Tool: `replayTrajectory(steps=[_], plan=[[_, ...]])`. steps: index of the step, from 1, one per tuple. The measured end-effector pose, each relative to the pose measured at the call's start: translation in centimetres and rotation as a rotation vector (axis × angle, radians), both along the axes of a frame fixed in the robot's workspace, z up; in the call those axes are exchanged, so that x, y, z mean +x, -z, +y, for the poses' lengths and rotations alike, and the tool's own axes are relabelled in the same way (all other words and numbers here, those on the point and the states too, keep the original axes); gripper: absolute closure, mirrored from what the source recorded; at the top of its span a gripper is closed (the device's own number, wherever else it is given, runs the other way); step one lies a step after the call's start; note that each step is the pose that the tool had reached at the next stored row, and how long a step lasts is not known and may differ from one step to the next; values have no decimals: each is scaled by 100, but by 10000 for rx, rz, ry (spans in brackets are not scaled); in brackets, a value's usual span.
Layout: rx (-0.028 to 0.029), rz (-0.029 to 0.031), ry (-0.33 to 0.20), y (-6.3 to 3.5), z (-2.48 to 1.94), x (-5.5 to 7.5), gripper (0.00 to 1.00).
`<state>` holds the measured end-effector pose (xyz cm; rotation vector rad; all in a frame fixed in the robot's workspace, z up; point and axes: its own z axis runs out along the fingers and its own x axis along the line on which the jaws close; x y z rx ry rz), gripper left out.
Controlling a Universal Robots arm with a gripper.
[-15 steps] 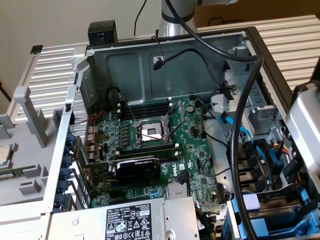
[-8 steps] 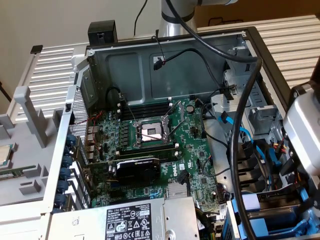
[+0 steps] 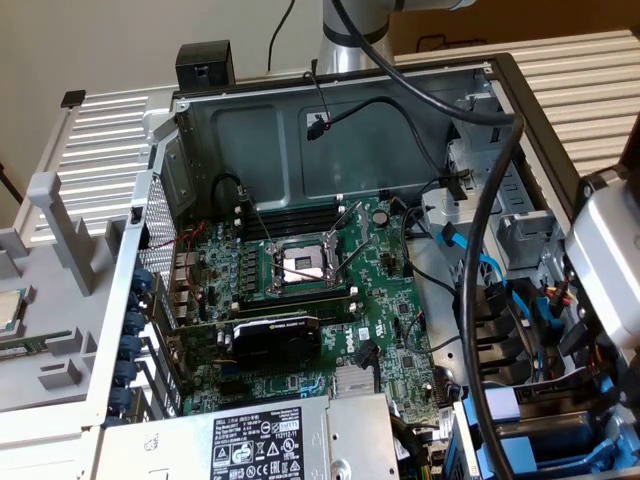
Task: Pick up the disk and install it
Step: 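Insert the first disk wire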
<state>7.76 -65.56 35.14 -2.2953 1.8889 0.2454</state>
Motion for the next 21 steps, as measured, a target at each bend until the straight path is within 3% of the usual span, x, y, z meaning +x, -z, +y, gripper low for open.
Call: replayTrajectory(steps=[1,2,7,9,13,14,17,21], plan=[[9,10,0,3,0,4,53],[21,24,-1,8,0,10,60],[89,142,-7,34,-1,57,60],[125,237,-9,44,0,61,60],[173,487,-10,66,-1,67,60],[192,519,-11,69,0,69,60],[252,546,-13,77,-1,75,60],[384,547,-18,88,0,77,60]])
